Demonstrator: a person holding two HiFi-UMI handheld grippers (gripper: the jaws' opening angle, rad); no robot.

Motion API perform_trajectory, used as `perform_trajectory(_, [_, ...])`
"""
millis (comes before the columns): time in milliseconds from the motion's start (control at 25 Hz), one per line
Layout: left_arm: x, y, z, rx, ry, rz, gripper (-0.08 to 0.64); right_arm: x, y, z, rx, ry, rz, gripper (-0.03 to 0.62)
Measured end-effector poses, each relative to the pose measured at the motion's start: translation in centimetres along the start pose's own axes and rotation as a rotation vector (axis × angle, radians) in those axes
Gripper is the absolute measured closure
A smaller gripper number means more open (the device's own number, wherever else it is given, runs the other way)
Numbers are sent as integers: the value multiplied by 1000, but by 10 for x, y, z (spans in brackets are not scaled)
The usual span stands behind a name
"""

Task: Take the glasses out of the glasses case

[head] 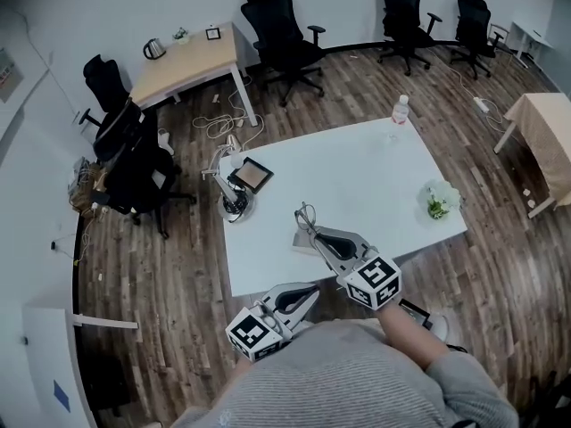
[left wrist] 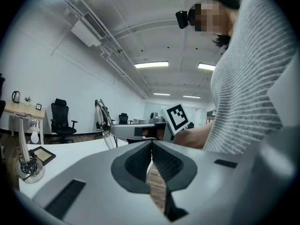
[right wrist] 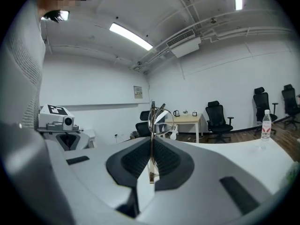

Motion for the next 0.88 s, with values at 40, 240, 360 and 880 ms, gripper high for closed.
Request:
perform_trajectory(40, [2,2,1,6,-3,-1,548,-2,4,0,-1,0,13,566])
perform_trajectory(240, [9,2,7,22,-20,-13,548,-14,11,5,2,-11,57,566])
perform_trajectory(360, [12,1,10,18,-27,-28,548,-18,11,8,1,-22,63,566])
perform_trajectory(880, [14,4,11,18,-24,-25,548,-19,14,14,-7,-34,59,566])
Point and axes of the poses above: the fingertips, and each gripper's own axes: x forward along the fingers, z to its right, y out of its top, the point moved 7 cm from there along -x, backward along the fingers, and after that the axes turned 4 degrees about -z, right-handed, at the moved point
